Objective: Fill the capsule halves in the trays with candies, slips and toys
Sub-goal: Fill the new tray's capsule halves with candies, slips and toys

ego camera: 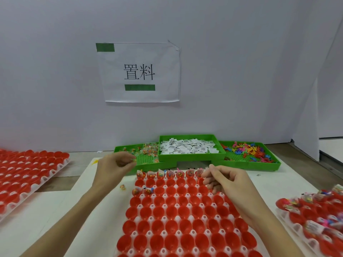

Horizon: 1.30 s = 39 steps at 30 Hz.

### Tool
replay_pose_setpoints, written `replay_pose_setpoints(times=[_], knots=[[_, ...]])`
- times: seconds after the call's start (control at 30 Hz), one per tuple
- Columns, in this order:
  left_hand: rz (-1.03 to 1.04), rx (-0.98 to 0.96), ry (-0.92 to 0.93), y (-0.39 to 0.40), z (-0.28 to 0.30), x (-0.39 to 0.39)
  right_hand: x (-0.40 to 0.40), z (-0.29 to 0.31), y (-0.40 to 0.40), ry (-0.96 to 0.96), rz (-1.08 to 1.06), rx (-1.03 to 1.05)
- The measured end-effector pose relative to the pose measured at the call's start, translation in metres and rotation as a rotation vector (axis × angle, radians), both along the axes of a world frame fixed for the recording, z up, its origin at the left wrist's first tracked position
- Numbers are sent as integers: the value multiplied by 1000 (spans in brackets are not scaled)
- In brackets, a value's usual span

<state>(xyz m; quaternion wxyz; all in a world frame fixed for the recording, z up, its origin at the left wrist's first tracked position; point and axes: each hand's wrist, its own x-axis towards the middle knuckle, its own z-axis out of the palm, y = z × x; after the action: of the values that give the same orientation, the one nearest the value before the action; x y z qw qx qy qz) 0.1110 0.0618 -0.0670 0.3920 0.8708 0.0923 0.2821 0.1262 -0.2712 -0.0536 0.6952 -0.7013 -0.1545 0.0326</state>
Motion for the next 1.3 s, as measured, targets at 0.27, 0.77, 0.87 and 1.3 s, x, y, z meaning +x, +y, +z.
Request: replay_pose_setpoints(times=[0.27, 0.77, 0.87, 1.3], knots=[[-186, -446, -13, -51, -18, -85, -1, 2, -1, -84, -69, -88], [-262, -294, -188, -62, -23, -97, 147, 26, 67, -316, -93, -1004], [-257, -292, -191, -63, -26, -96, 158, 21, 85, -347, -32, -1067], [-263, -287, -166, -65, -24, -99, 165, 19, 114, -448, -30, -1304]])
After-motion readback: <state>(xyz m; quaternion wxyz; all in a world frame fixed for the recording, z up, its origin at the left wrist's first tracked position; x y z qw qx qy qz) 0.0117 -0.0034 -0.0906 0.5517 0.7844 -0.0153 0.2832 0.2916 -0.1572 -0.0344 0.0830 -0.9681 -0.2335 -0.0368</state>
